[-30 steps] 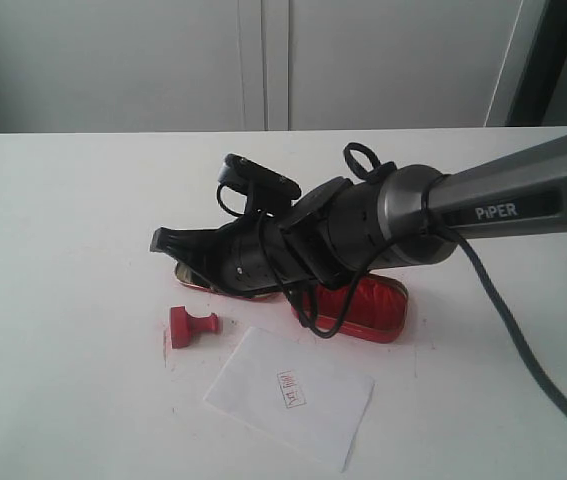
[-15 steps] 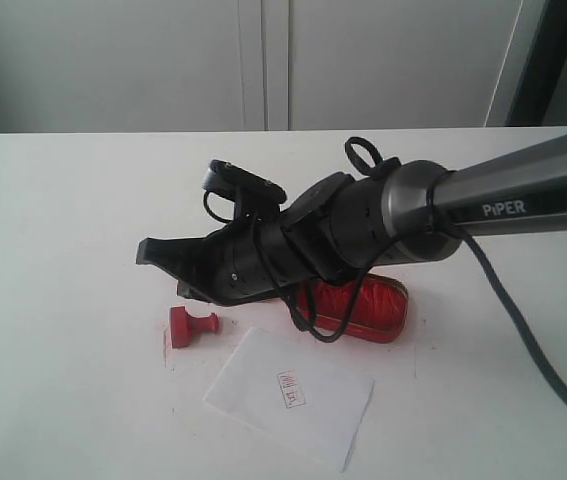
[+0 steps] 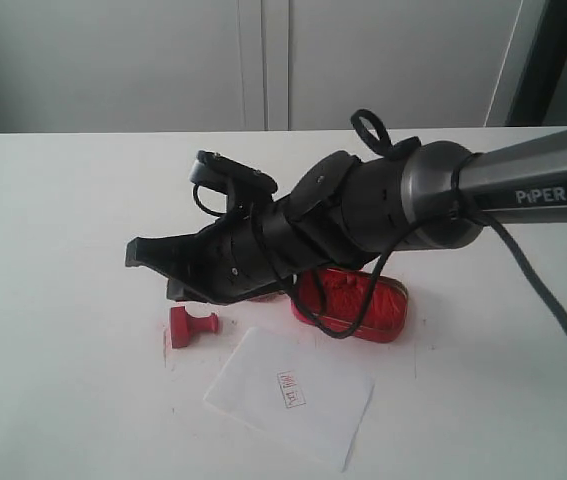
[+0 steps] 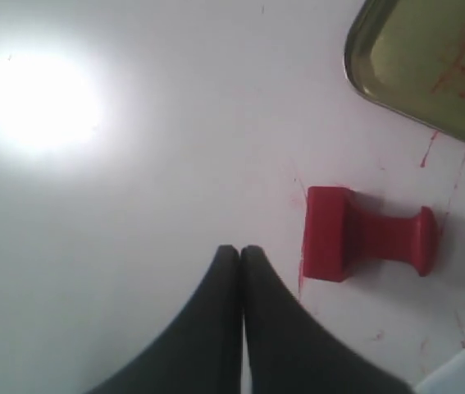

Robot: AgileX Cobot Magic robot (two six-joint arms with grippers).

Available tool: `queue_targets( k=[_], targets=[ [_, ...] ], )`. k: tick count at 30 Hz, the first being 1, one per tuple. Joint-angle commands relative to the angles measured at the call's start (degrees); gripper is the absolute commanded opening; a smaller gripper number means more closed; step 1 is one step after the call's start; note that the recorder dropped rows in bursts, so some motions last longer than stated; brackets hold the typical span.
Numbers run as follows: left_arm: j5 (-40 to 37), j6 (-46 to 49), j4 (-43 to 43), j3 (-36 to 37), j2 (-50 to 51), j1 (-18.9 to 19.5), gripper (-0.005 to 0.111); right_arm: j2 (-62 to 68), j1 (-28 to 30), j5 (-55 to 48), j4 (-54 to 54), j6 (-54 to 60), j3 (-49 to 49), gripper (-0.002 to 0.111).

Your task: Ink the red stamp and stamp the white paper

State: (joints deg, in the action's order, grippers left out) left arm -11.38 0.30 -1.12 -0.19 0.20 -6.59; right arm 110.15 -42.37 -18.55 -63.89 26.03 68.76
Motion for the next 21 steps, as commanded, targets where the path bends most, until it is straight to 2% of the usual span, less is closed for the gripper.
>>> queue_targets(
  k=[1, 4, 10, 18, 21],
  targets=[
    [0.2, 0.2, 0.2, 0.2, -0.2, 0.2, 0.000, -2.2, 0.2, -4.0, 17.9, -13.7, -0.2, 0.000],
    [0.2, 0.2, 0.2, 0.2, -0.2, 0.2, 0.000, -3.1, 0.2, -7.9, 29.1, -24.2, -0.2, 0.000],
    [0.2, 0.2, 0.2, 0.2, -0.2, 0.2, 0.000, -4.3, 0.2, -13.9, 43.3, -35.7, -0.2, 0.000],
    [0.2, 0.2, 0.2, 0.2, -0.2, 0.2, 0.000, -5.4, 0.2, -18.8, 51.9, -43.2, -0.2, 0.000],
    [0.2, 0.2, 0.2, 0.2, -0.2, 0.2, 0.000, -5.9, 0.2, -19.1, 53.0, -42.6, -0.2, 0.000]
  ],
)
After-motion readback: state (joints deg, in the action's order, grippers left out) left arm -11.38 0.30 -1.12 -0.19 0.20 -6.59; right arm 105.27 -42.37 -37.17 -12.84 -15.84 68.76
